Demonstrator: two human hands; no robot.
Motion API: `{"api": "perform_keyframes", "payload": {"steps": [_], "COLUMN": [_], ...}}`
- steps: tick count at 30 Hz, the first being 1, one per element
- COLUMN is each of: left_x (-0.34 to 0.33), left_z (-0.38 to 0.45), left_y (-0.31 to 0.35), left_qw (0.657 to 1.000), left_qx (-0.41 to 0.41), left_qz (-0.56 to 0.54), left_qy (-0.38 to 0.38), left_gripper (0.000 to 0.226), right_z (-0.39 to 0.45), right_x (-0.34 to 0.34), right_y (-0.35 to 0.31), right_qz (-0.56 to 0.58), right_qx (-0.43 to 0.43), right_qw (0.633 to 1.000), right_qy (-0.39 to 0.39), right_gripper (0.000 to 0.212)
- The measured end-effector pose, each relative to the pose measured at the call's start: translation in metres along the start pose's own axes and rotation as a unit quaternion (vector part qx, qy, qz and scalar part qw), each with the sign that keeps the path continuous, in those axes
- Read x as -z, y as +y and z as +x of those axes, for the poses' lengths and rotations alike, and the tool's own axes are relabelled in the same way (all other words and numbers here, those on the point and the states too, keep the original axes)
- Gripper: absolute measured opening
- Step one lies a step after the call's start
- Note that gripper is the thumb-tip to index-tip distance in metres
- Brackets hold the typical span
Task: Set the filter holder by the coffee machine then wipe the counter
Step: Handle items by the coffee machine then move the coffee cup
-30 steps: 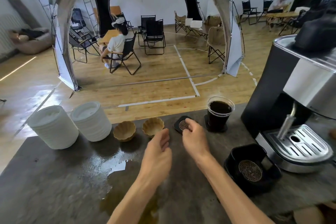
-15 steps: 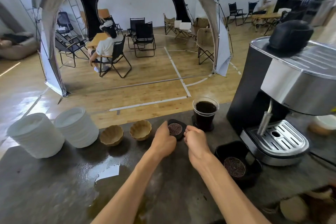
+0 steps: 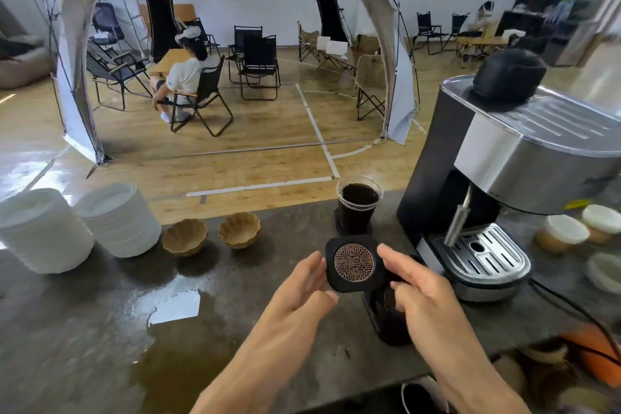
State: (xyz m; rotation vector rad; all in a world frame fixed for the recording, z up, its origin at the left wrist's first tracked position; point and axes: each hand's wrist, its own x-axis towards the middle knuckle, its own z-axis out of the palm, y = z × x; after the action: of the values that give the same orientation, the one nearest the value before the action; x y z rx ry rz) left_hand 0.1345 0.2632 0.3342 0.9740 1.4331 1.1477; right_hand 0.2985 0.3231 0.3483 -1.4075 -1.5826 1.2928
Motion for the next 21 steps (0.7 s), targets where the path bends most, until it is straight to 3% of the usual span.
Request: {"api": "perform_keyframes", "payload": {"steps": [7,11,16,21], "left_x": [-0.068,-0.102,-0.125,-0.139], "left_z": [0.009,0.010,0.007,0.003], "left_y": [-0.012,-0.014,-0.020,-0.020], "left_qw": [0.999,0.996,0.983,0.972], "left_qx": [0.005,-0.004,0.007,0.033], "left_qz": [0.010,0.034,0.063,0.085], "left_qy": [0.031,0.084,0.173,0.215], "left_gripper": [0.058,0.046,0.046,0.056], "right_z": [0.012,0.022,0.028,0.030], "right_x": [0.057,0.076,0.087,0.094], "right_y": [0.034,0.049,0.063,0.072], "right_qz": [-0.010,-0.041,-0.059,-0.046], "right_qx": [0.007,0.036,0.067,0.095], "right_qw": [0.999,0.995,0.985,0.983], "right_qy": [-0.040,-0.079,-0.146,-0.152], "right_gripper": [0.062,0.061,0.058,0.058]}}
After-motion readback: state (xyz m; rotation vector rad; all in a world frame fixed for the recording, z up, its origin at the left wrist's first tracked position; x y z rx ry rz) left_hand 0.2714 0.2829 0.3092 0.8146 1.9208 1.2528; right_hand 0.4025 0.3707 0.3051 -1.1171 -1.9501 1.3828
